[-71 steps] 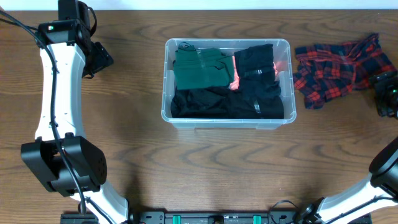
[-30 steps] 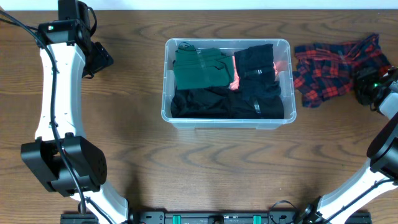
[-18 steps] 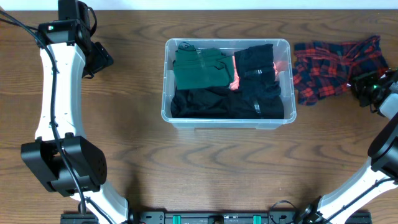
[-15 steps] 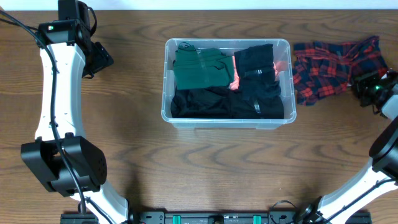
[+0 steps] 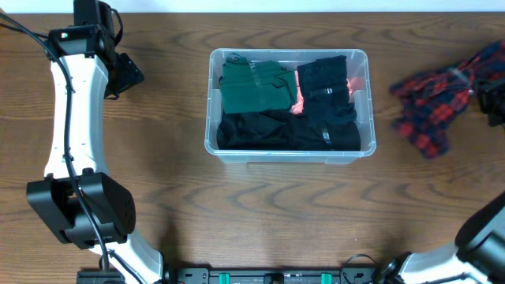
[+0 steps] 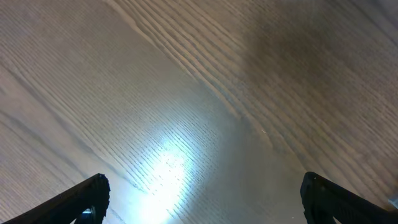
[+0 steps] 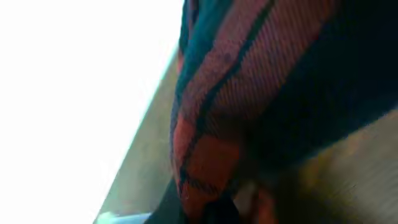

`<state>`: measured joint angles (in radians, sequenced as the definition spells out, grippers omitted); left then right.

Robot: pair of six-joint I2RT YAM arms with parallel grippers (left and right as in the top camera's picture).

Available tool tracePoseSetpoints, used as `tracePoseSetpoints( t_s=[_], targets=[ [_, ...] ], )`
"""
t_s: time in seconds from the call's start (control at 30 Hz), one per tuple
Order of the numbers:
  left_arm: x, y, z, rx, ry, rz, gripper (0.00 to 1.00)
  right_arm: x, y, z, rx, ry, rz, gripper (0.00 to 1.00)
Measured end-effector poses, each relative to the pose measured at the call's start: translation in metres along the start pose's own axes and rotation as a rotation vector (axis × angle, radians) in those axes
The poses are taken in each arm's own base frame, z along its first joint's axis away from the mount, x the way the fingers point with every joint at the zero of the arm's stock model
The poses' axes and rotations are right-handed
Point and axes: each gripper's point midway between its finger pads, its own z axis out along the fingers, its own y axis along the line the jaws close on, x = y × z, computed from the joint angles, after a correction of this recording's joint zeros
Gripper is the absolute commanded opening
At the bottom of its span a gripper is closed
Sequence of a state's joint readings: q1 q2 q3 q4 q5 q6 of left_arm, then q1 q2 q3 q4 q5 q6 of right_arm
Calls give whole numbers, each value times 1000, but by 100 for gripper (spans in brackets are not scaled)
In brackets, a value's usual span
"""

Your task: Pack container

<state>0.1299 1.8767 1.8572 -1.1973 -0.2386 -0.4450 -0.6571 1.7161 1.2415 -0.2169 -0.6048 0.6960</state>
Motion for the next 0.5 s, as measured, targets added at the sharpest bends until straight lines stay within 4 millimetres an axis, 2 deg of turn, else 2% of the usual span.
tracePoseSetpoints(
  t_s=[0.1, 0.2, 0.4, 0.5],
  targets=[
    [0, 0, 0, 0, 0, 0, 98, 0, 30, -17, -41, -30, -42, 1],
    [0, 0, 0, 0, 0, 0, 98, 9, 61, -28, -87, -38, -66, 1],
    [0, 0, 0, 0, 0, 0, 98, 41, 140, -45, -237, -39, -108, 1],
    [0, 0, 0, 0, 0, 0, 98, 65, 188, -58, -336, -41, -131, 1]
  ],
)
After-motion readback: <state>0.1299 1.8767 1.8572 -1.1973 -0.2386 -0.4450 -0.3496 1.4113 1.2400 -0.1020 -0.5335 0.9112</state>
